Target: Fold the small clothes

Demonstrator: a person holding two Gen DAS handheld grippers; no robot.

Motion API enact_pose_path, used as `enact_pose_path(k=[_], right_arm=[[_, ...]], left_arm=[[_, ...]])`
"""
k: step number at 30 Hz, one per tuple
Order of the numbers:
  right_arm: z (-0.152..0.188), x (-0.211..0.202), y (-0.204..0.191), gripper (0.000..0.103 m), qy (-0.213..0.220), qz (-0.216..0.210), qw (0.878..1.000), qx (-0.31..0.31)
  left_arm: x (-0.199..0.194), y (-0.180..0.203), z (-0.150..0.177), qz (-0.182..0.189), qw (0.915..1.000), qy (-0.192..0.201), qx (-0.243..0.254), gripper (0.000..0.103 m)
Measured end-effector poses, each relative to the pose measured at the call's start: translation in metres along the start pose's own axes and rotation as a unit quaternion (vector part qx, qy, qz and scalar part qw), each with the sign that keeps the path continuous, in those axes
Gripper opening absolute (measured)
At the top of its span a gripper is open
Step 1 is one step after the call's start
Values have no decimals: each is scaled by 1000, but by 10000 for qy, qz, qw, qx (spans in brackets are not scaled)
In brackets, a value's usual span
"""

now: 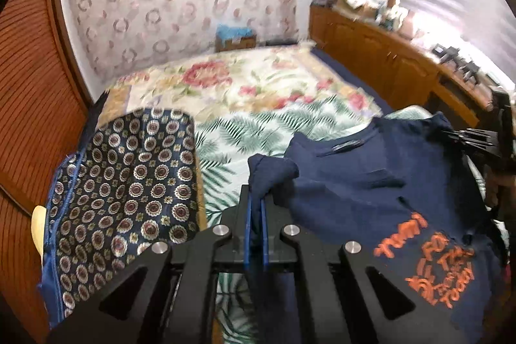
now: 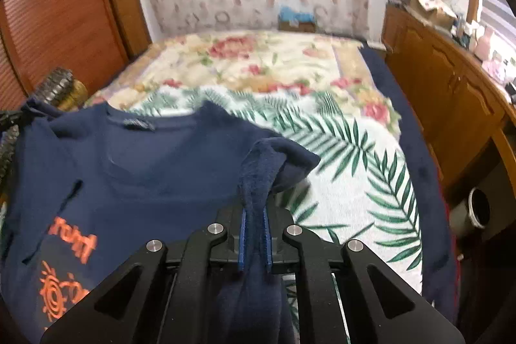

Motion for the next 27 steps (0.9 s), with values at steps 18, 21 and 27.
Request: enact_pose_path(k=[18, 21, 27], right_arm=[[57, -182, 15, 4, 1150, -1030, 9879, 165], [78, -198, 16, 4, 1124, -1009, 9885, 100], [100, -239, 30, 4, 1153, -935, 9889, 3]], left_arm=[[-152, 85, 110, 441, 9906, 1251, 347, 2], [-163, 89, 129, 465, 9916, 1181, 248, 2], [-181, 101, 162, 441, 9953, 820, 253, 3]])
Point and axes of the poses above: each gripper's, at about its wrist camera, not at the fingertips, and x roughly the way its jaws point, y to its right, z to its underside, the point moved 6 cm from there along x, roughly the way its jaws point, and after that the axes turned 15 degrees about z, right-handed, at the moved point
